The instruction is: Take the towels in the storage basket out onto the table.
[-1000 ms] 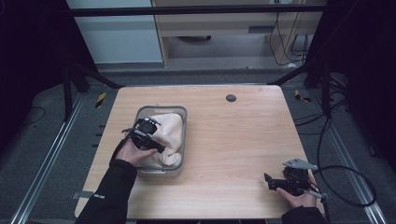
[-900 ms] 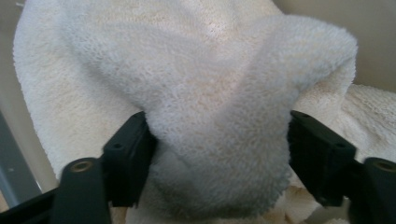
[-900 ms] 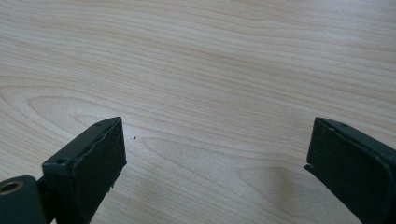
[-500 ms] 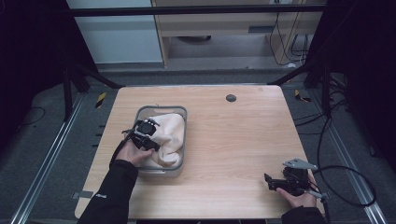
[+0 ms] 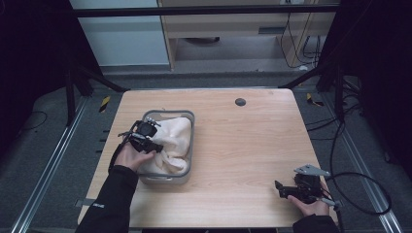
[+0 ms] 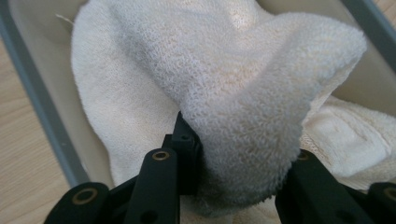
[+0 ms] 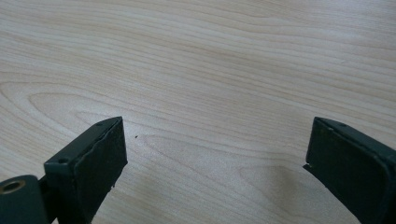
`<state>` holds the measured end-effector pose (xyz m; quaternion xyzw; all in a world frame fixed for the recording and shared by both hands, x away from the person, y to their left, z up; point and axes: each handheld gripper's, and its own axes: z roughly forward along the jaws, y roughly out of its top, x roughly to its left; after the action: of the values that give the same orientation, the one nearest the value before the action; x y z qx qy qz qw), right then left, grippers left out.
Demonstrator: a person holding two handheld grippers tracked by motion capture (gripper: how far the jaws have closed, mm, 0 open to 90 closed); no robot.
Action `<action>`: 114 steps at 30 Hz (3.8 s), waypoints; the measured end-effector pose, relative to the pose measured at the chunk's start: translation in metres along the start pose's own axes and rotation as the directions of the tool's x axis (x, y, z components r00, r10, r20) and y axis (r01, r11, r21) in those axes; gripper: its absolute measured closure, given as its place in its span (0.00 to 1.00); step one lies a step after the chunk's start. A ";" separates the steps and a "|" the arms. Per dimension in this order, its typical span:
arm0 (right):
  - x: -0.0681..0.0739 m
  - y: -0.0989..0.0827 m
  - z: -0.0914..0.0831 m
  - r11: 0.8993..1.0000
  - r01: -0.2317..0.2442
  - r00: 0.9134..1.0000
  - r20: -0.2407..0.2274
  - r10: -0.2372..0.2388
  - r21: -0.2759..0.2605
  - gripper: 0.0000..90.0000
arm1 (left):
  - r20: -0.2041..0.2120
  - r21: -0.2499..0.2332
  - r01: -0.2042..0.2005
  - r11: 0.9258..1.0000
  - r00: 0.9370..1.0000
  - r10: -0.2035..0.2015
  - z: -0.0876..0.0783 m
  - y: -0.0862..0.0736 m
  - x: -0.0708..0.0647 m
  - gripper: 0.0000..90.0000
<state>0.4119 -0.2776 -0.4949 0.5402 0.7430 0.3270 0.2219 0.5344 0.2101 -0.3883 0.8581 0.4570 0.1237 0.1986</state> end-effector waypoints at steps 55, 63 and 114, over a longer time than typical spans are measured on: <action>-0.001 0.000 0.000 1.000 0.000 1.000 0.002 0.000 -0.005 0.06 | -0.016 -0.219 -0.073 0.973 0.997 0.072 -0.122 0.035 -0.016 0.76; -0.001 0.000 -0.001 1.000 -0.004 1.000 0.000 0.004 -0.008 0.06 | -0.004 -0.228 -0.103 0.968 0.995 0.105 -0.133 0.040 -0.027 0.76; -0.004 0.000 -0.006 1.000 0.000 1.000 0.006 0.000 -0.026 0.06 | 0.086 -0.288 -0.274 0.917 0.947 0.310 -0.131 0.109 -0.135 0.76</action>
<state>0.4086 -0.2827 -0.4907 0.5384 0.7380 0.3348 0.2311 0.4882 0.0729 -0.2262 0.8874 0.2882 0.1578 0.3234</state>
